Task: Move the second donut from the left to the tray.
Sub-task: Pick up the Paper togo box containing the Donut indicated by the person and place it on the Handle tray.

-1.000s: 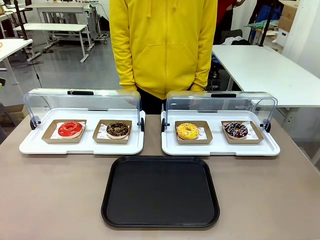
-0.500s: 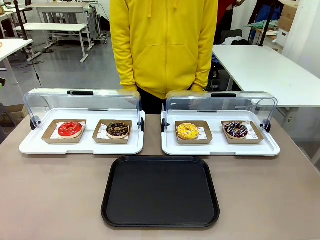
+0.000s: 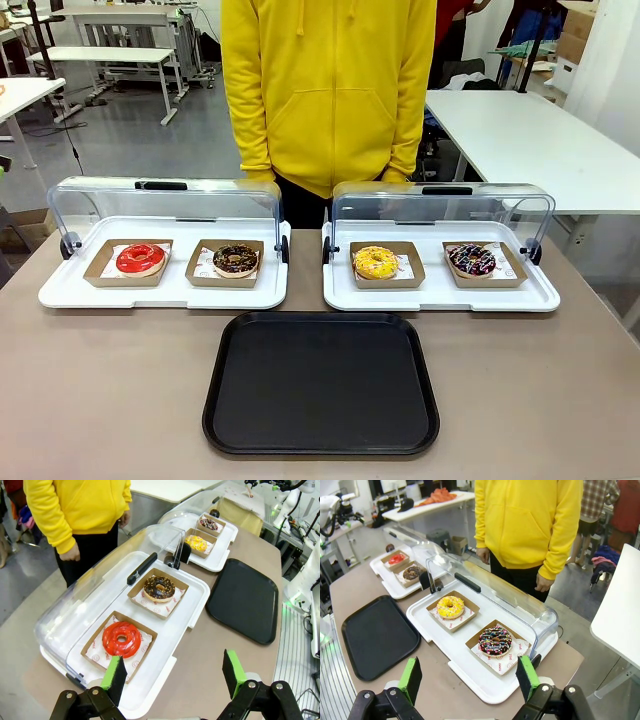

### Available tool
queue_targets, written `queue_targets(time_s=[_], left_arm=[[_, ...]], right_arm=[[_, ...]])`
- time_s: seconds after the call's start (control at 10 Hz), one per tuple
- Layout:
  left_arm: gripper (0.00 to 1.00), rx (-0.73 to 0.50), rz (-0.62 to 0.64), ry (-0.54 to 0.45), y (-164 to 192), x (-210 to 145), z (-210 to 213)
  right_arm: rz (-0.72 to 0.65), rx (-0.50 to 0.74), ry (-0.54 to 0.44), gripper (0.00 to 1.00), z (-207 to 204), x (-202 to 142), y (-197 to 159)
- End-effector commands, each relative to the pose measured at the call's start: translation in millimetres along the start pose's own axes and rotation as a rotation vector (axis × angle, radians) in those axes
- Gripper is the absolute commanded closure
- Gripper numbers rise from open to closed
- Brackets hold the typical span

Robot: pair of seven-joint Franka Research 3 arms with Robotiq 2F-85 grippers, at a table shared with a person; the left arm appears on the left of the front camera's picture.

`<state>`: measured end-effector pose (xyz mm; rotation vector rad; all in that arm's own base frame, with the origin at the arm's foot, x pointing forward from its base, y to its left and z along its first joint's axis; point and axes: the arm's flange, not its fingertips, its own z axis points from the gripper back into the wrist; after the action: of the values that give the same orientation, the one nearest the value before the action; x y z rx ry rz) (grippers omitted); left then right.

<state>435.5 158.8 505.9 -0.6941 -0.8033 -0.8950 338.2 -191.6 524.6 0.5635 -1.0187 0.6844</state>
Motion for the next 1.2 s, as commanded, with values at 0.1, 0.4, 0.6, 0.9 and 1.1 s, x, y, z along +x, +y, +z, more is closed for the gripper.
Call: queue_targets(time_s=[0.1,0.4,0.6,0.9,1.1], left_arm=[[0.0,-0.007,-0.004,-0.006,-1.3,1.2,0.6],[0.0,-0.007,-0.004,-0.006,-1.3,1.2,0.6],[0.0,-0.007,-0.004,-0.006,-1.3,1.2,0.6],[0.0,-0.007,-0.004,-0.006,-1.3,1.2,0.6],[0.0,-0.007,-0.004,-0.006,-1.3,1.2,0.6]], right_arm=[[0.023,0.0,-0.025,0.0,-1.2,1.7,-3.0],[0.023,0.0,-0.025,0.0,-1.2,1.7,-3.0],[0.023,0.0,-0.025,0.0,-1.2,1.7,-3.0],[0.023,0.0,-0.025,0.0,-1.2,1.7,-3.0],[0.023,0.0,-0.025,0.0,-1.2,1.7,-3.0]])
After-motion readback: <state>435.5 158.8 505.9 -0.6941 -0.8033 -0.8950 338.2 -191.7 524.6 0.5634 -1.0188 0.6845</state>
